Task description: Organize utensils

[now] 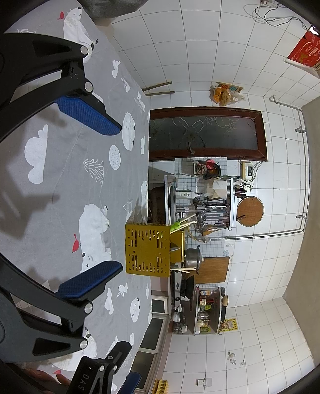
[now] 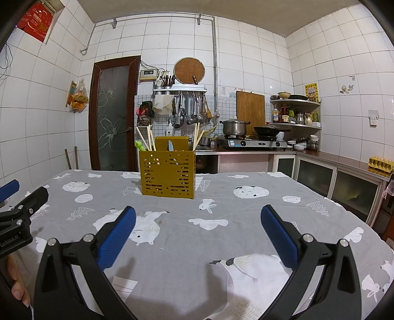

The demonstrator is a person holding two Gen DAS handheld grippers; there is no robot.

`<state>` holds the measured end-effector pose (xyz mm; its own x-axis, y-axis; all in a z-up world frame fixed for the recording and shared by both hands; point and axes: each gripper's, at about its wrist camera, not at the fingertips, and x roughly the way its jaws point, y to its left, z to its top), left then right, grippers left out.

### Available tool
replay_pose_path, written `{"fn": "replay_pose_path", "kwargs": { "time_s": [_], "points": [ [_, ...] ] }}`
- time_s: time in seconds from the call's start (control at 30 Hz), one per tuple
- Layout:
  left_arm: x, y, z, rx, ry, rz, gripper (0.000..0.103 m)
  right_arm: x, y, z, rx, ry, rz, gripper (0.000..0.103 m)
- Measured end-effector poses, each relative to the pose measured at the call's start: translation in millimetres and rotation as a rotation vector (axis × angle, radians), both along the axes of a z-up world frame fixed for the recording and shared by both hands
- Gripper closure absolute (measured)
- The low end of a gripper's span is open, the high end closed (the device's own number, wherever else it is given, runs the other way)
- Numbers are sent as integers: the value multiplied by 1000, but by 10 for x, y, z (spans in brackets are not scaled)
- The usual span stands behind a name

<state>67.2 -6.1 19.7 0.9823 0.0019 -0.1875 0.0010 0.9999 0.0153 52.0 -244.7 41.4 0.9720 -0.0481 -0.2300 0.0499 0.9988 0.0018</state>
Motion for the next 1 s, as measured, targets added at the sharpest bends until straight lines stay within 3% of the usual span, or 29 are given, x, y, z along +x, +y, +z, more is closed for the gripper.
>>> {"fn": "replay_pose_path", "kwargs": {
  "time_s": [1.0],
  "points": [
    [-24,10,72,7,-10,4,4,12,-28,17,0,2,-1,4]
  ]
}}
